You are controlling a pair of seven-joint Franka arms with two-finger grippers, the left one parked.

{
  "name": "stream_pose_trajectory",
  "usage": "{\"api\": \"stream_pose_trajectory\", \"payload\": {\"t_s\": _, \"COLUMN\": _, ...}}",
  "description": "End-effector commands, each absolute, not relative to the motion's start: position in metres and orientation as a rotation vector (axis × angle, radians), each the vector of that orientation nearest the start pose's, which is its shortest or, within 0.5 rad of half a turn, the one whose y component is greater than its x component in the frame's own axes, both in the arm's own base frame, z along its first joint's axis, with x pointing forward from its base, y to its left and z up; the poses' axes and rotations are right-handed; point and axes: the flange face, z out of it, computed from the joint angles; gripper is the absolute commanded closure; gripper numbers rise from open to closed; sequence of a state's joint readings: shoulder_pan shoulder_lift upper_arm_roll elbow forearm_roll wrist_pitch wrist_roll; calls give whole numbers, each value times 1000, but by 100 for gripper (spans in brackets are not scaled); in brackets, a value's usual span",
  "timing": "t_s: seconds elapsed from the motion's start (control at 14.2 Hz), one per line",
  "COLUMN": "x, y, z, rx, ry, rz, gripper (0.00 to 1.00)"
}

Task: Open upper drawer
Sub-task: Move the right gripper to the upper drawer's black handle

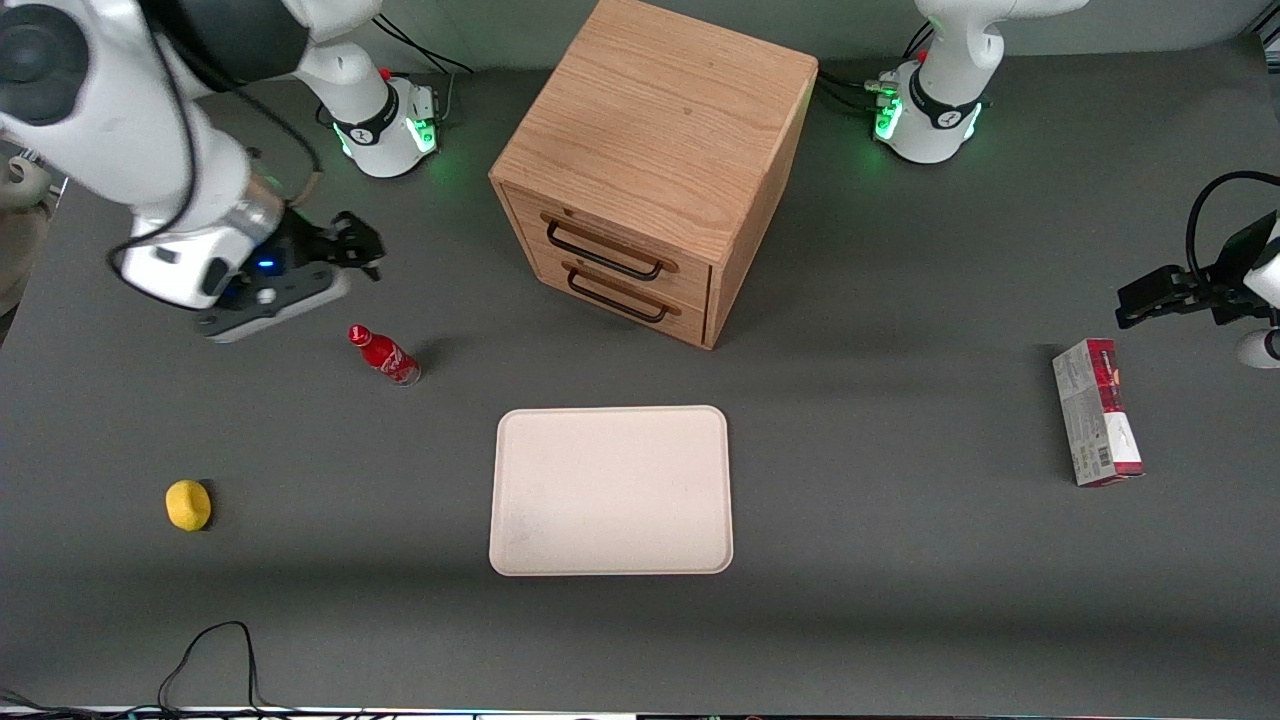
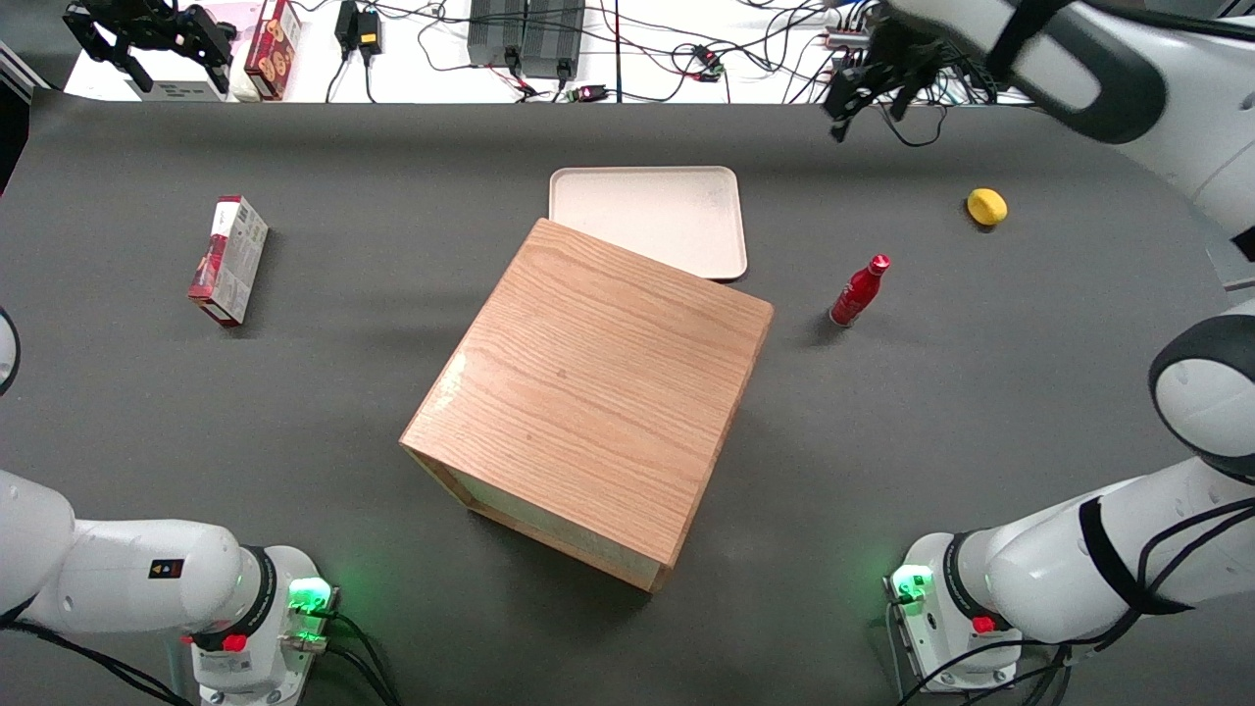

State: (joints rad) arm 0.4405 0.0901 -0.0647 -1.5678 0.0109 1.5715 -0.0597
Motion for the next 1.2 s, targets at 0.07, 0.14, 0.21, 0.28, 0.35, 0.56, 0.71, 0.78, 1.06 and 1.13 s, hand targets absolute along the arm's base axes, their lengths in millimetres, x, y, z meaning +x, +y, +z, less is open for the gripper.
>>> {"api": "stream_pose_trajectory", "payload": {"t_s": 0.07, "x": 534, "y": 284, "z": 559, "rx": -3058, "ry": -826, "rz": 155, "gripper": 0}}
{"api": "stream_pose_trajectory", "payload": {"t_s": 0.14, "x": 530, "y": 304, "z": 554, "rx": -3046, "ry": -878, "rz": 160, "gripper": 0}}
{"api": "stream_pose_trajectory", "payload": {"t_s": 0.21, "x": 527, "y": 317, "z": 552, "rx": -3035, "ry": -926, "rz": 163, "gripper": 0}}
{"api": "stream_pose_trajectory", "payload": {"t_s": 0.28, "x": 524, "y": 326, "z": 548, "rx": -3005, "ry": -1008, "rz": 174, "gripper": 0}}
{"api": "stream_pose_trajectory", "payload": {"t_s": 0.35, "x": 519, "y": 338, "z": 544, "rx": -2949, "ry": -1125, "rz": 188, "gripper": 0}}
{"api": "stream_pose_trajectory", "payload": {"t_s": 0.56, "x": 519, "y": 365, "z": 525, "rx": -2742, "ry": -1267, "rz": 241, "gripper": 0}}
{"api": "stream_pose_trajectory", "payload": {"t_s": 0.71, "x": 522, "y": 372, "z": 510, "rx": -2645, "ry": -1196, "rz": 290, "gripper": 0}}
{"api": "stream_pose_trajectory", "payload": {"t_s": 0.78, "x": 523, "y": 374, "z": 505, "rx": -2602, "ry": -1213, "rz": 298, "gripper": 0}}
{"api": "stream_pose_trajectory", "payload": {"t_s": 1.06, "x": 529, "y": 385, "z": 470, "rx": -2353, "ry": -1414, "rz": 321, "gripper": 0}}
{"api": "stream_pose_trajectory", "payload": {"t_s": 1.13, "x": 529, "y": 385, "z": 467, "rx": -2327, "ry": -1429, "rz": 319, "gripper": 0}}
